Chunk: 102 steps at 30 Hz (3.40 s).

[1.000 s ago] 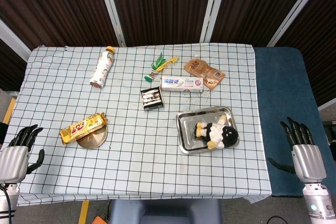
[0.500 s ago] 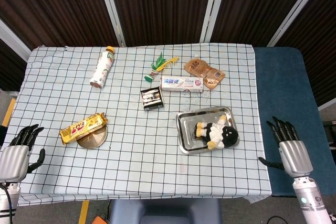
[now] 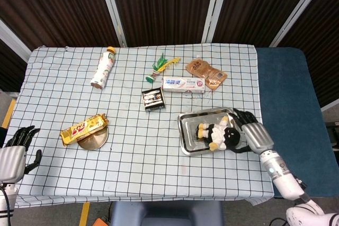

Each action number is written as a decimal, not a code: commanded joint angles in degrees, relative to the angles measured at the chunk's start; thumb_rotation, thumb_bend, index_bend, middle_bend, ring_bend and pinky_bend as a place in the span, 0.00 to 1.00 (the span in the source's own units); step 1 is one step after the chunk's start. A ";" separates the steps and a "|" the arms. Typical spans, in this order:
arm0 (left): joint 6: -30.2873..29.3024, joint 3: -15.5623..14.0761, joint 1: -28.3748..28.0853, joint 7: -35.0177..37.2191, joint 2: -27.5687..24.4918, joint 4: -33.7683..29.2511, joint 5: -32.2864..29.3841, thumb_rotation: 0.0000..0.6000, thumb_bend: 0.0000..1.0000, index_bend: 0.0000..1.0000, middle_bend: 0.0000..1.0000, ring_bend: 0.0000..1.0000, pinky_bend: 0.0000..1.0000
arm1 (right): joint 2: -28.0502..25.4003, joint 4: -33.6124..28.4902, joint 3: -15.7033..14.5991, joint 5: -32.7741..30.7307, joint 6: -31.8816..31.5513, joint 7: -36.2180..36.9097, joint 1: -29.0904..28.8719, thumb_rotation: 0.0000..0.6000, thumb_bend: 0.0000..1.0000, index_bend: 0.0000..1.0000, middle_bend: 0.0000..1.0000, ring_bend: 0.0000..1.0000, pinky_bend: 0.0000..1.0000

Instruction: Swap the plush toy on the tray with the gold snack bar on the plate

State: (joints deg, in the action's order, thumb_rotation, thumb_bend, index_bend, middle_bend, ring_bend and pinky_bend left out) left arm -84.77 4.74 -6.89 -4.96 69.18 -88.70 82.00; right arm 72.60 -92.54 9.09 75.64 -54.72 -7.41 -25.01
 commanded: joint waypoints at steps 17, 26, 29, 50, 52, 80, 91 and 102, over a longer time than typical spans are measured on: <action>0.99 0.42 -0.09 -0.28 -0.39 -0.21 -1.44 1.00 0.50 0.19 0.13 0.10 0.28 | 6.89 1.47 -0.46 -19.81 4.62 -17.87 -9.25 1.00 0.08 0.12 0.09 0.05 0.01; 0.99 0.61 0.02 0.53 -0.69 -0.20 -1.77 1.00 0.50 0.20 0.14 0.10 0.28 | 11.52 8.16 -0.72 -18.51 4.51 -15.46 -10.93 1.00 0.08 0.33 0.31 0.31 0.26; 1.11 0.62 0.03 0.87 -0.78 -0.15 -1.86 1.00 0.50 0.20 0.14 0.10 0.28 | 12.71 9.94 -0.95 -17.61 4.14 -14.71 -11.13 1.00 0.08 0.44 0.39 0.42 0.35; 1.07 0.43 0.13 1.54 -1.38 -0.60 -1.39 1.00 0.50 0.21 0.14 0.10 0.28 | 19.05 8.48 4.43 -7.70 -1.34 -17.35 -18.17 1.00 0.25 0.84 0.73 0.73 0.62; 1.18 0.49 0.15 1.64 -1.50 -0.60 -1.62 1.00 0.50 0.21 0.14 0.10 0.28 | 21.11 10.53 5.56 -8.37 0.11 -18.34 -20.44 1.00 0.25 0.84 0.73 0.74 0.62; 1.85 0.39 0.00 0.94 -1.66 0.26 -2.02 1.00 0.50 0.22 0.16 0.10 0.28 | 38.30 39.41 6.70 0.38 9.37 2.93 -36.50 1.00 0.14 0.07 0.00 0.00 0.00; 2.51 0.16 -0.36 0.20 -1.44 -0.05 -1.93 1.00 0.50 0.23 0.17 0.10 0.28 | 16.68 9.00 -2.74 -0.23 -4.55 -9.21 -19.36 1.00 0.13 0.00 0.00 0.00 0.00; 3.17 -0.47 -0.58 -1.74 -1.35 -2.02 -1.78 1.00 0.50 0.23 0.20 0.11 0.28 | -0.78 3.06 -14.62 7.01 -26.86 -8.16 1.54 1.00 0.13 0.00 0.00 0.00 0.00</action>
State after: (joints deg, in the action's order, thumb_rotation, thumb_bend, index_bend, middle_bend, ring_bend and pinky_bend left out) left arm -81.71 4.40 -7.39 -6.54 67.80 -90.58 80.08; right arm 75.93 -90.62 -1.97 81.33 -76.35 -15.40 -29.32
